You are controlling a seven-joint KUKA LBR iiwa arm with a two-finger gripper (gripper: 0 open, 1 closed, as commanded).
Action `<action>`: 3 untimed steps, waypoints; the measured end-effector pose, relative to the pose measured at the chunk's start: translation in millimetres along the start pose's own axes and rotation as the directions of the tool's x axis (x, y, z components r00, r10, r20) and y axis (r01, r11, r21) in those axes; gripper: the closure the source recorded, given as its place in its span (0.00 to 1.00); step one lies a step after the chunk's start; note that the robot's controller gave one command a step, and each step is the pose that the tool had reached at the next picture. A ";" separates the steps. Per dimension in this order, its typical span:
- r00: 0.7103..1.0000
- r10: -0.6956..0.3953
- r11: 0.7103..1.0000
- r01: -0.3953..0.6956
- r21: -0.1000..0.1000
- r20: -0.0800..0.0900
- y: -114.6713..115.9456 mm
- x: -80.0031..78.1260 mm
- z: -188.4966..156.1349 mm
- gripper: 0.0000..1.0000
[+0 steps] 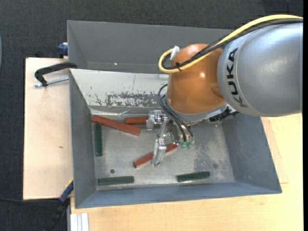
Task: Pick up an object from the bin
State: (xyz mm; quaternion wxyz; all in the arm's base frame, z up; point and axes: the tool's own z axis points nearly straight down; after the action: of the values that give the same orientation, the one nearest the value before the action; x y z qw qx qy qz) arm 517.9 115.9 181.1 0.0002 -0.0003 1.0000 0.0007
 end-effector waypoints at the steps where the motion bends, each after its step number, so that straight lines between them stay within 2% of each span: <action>1: 0.994 -0.110 0.994 0.110 0.000 0.008 -0.8 -0.9 21.9 0.00; 2: 0.932 -0.363 0.932 0.363 0.000 0.000 -20.9 -12.8 102.6 1.00; 3: 0.932 -0.363 0.932 0.363 0.000 0.000 -21.0 -12.8 102.7 1.00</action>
Offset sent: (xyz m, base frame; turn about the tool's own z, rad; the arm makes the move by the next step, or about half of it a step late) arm 0.0122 -0.0217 -0.1033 -0.3735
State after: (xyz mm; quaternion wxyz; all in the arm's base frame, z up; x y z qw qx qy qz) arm 530.7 95.0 78.4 0.0004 -0.1850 0.9827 0.0007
